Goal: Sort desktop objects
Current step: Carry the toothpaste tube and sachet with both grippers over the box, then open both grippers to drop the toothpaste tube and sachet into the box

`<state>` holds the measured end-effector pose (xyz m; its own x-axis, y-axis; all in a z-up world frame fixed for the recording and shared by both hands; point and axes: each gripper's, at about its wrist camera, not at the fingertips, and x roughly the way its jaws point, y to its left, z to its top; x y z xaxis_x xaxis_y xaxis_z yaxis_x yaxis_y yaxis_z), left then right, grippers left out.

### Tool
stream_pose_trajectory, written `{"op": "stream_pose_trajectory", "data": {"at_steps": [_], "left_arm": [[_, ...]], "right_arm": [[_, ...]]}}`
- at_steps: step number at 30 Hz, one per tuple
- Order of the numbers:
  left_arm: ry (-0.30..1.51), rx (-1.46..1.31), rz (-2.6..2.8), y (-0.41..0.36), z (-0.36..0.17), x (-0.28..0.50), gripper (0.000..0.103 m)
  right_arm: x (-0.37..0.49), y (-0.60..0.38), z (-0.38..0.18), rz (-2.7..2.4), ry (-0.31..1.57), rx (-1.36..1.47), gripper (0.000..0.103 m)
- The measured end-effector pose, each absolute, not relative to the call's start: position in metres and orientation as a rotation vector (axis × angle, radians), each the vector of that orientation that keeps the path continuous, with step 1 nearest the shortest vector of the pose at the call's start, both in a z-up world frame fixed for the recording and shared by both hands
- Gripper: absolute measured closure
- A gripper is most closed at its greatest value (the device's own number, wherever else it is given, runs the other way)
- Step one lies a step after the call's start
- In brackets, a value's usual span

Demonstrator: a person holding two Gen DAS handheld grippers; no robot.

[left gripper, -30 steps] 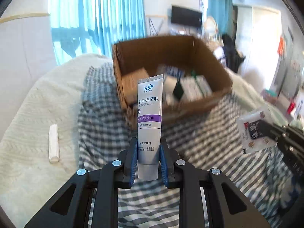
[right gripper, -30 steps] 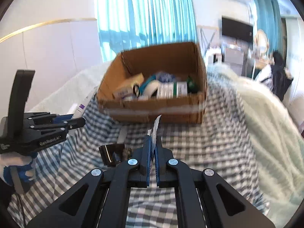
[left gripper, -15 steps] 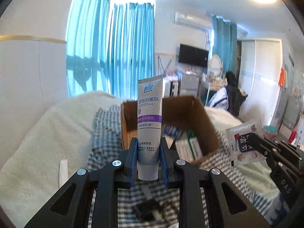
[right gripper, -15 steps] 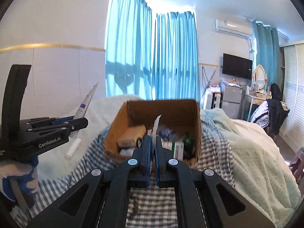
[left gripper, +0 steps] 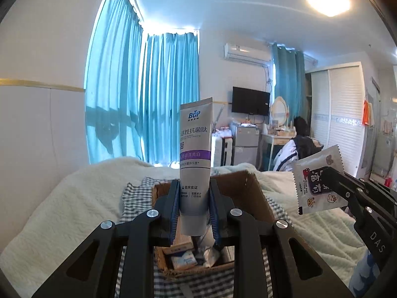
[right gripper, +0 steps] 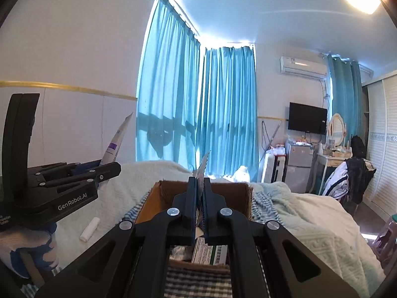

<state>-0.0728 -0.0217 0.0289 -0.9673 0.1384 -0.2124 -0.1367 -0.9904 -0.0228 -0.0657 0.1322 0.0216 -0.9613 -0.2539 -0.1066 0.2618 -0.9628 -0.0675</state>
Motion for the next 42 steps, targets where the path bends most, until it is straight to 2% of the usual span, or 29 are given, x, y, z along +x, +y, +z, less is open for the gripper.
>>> {"op": "stream_pose_trajectory", "data": {"at_steps": [7,17,31,42], "left_arm": [[0.013,-0.297,2.991,-0.019,0.028,-0.097,0.082],[0.029,-0.326,2.979,-0.008,0.014,-0.135,0.082],[0.031,-0.529,2.941,-0.003,-0.052,-0.199,0.082],[0.02,-0.756,2.868,-0.002,-0.11,-0.241,0.081]], "right_arm": [[-0.085,0.137,0.029,-2.903,0.11,0.104,0.1],[-0.125,0.138,0.013,-2.923,0.132,0.096,0.1],[-0.198,0.143,-0.036,-2.882,0.137,0.241,0.1],[-0.249,0.149,-0.084,-2.847,0.117,0.462,0.1]]}}
